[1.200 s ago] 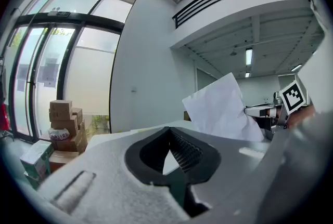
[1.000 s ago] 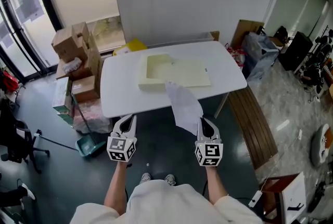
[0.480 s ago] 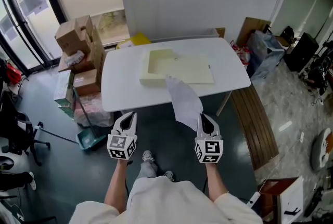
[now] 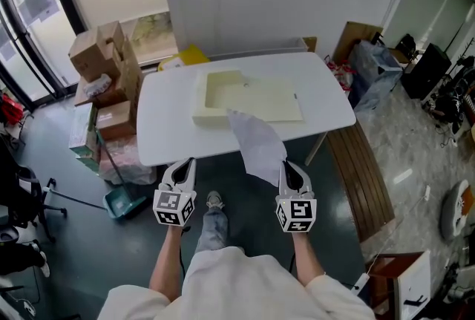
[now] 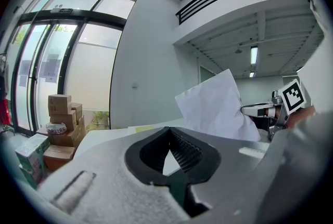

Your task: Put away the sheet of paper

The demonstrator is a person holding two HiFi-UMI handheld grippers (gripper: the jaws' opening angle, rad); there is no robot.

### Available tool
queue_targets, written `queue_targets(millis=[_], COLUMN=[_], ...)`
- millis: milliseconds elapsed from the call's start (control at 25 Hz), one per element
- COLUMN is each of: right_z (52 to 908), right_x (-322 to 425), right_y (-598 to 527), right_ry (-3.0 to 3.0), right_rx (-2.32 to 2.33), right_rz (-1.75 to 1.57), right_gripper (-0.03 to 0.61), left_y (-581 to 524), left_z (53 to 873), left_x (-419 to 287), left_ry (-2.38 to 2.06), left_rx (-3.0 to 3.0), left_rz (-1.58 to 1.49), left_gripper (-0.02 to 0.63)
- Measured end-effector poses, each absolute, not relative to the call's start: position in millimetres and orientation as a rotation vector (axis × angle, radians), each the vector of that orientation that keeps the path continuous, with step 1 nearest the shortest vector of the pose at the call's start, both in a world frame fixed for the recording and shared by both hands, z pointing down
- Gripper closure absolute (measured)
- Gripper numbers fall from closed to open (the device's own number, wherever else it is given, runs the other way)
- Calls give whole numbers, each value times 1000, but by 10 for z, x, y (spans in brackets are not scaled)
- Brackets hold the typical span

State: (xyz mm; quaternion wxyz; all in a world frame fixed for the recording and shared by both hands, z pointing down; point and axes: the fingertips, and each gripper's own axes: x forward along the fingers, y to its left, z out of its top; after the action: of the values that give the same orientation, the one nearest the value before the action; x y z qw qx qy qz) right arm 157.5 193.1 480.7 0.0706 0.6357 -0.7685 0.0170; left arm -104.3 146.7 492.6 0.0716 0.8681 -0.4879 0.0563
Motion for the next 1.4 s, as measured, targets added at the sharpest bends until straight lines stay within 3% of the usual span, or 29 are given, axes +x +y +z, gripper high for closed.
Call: queue_targets(millis=[1400], right_z=[4487], right_x=[1284], right_y=[-1187], right_ry=[-2214], right_rx=[1981], right_rz=[-25], right_gripper=[574], left_y=[-1858], left_z=[4949], left_x=[-1204], left_ry=[-1301], left_rx=[2658], left_rz=[125], left_gripper=[609])
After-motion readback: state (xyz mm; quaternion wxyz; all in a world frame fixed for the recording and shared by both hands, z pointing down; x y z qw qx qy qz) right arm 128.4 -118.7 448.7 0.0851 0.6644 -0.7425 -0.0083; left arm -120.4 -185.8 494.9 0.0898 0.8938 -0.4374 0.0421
